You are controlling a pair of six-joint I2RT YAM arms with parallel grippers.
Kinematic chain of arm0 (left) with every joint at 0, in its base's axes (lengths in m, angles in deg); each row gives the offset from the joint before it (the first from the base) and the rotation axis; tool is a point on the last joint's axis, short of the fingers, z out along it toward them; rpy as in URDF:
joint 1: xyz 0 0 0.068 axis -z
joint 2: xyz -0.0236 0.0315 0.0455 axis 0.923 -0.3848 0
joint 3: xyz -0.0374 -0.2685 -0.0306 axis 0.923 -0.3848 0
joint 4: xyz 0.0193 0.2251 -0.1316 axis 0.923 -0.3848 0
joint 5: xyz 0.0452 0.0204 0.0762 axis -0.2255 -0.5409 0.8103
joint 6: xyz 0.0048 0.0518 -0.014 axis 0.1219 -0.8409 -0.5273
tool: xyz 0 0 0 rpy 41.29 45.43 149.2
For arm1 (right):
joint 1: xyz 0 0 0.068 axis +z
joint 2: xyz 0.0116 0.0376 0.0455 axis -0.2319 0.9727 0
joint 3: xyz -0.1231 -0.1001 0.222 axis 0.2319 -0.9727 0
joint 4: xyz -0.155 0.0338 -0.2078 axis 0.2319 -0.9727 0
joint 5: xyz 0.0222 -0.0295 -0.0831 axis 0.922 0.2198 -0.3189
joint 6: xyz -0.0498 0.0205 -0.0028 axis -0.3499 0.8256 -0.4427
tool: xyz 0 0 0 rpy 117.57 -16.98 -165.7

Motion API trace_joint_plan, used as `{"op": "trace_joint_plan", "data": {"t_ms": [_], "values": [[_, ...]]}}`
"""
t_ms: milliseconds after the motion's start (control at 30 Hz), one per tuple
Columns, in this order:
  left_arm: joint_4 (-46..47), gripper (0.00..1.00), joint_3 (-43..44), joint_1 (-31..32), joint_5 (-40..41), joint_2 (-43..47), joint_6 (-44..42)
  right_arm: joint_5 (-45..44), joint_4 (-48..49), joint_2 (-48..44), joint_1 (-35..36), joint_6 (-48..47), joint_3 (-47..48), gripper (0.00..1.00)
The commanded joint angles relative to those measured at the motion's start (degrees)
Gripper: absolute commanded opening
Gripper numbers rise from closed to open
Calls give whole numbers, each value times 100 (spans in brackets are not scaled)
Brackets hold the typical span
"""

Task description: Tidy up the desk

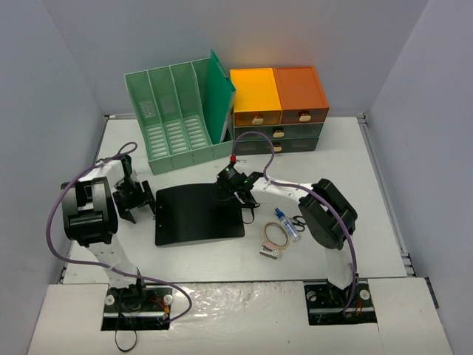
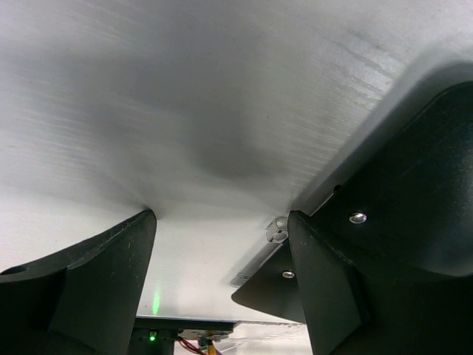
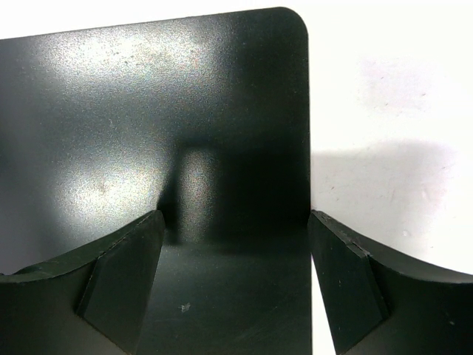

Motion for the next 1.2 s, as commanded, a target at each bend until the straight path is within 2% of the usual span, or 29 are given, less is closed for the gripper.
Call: {"op": "trace_joint_plan", "data": {"t_ms": [0, 200, 433, 733, 800, 1000, 1167], "values": [[536, 70, -290, 357, -2500, 21, 402, 947, 250, 652, 174, 270, -351, 74], [1040, 70, -576, 348, -3097, -21, 650, 966, 253, 654, 174, 240, -399, 74], [949, 70, -642, 357, -2860, -43, 630, 964, 236, 622, 174, 198, -414, 74], [1479, 69, -754, 348, -3354, 1, 848, 991, 230, 657, 174, 154, -447, 74], [1659, 66, -813, 348, -3552, 88, 942, 991, 227, 677, 174, 148, -449, 74], [1694, 44, -705, 326, -3771, 377, 1009, 1008, 229, 716, 183, 146, -441, 74], [1603, 41, -552, 211, -3930, 706, 1037, 1020, 216, 764, 195, 143, -435, 74]]}}
